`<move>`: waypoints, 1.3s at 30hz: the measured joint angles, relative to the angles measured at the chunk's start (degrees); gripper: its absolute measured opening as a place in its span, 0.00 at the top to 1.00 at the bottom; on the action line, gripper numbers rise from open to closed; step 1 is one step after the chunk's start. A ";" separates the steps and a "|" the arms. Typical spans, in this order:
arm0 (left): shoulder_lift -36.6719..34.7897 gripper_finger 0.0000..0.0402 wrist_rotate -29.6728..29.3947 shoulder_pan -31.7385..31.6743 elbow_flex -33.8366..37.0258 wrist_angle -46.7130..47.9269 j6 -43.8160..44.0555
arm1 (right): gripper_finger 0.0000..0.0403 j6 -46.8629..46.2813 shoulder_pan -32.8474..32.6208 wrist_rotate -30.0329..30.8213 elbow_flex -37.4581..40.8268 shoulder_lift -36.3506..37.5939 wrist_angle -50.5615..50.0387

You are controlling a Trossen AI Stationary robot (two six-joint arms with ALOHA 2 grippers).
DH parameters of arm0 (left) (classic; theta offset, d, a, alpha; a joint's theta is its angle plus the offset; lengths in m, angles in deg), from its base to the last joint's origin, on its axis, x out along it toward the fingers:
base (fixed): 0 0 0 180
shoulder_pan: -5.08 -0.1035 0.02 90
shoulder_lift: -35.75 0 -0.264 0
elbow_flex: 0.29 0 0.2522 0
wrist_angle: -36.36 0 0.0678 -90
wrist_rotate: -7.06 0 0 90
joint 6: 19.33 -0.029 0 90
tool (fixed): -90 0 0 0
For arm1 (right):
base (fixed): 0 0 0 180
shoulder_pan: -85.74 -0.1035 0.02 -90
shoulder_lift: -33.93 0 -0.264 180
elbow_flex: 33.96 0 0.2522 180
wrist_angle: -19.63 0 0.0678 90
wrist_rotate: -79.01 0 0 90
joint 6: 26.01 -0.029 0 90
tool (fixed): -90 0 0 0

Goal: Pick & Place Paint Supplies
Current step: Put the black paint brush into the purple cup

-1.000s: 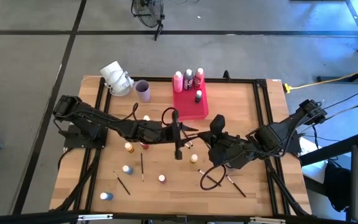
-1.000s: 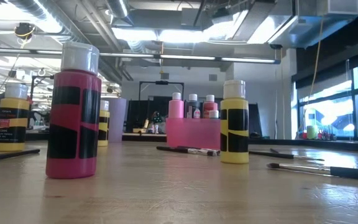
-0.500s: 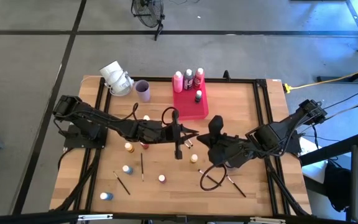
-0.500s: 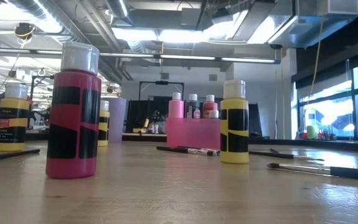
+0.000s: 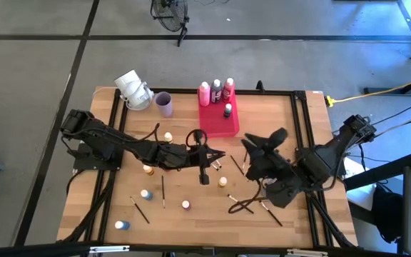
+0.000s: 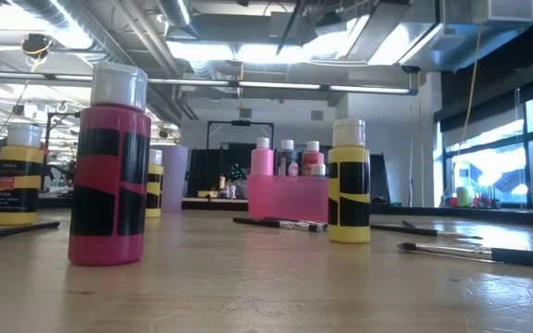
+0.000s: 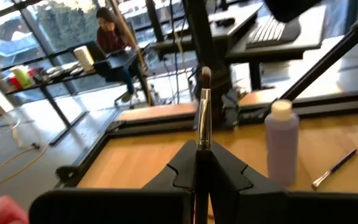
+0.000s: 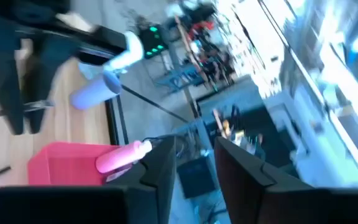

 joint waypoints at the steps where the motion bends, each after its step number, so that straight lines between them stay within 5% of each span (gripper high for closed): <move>1: 0.00 0.97 -0.80 0.09 0.00 0.51 0.02 | 0.70 -4.93 -0.42 0.17 0.00 0.00 -3.15; 9: -3.69 0.97 -14.87 1.06 0.00 9.97 -0.85 | 0.68 -36.96 -0.76 -13.86 0.19 0.20 -22.78; 23: -21.25 0.96 -18.34 -8.85 0.19 39.33 6.38 | 0.68 -37.55 8.81 -11.34 7.73 0.22 -14.82; 31: -30.92 0.95 -8.46 -18.14 12.39 26.73 1.70 | 0.68 -39.68 16.18 -11.42 14.46 0.22 -7.92; 39: -43.08 0.95 3.87 -28.93 34.94 -3.57 -2.34 | 0.68 -46.44 16.54 -12.78 19.17 0.24 -7.37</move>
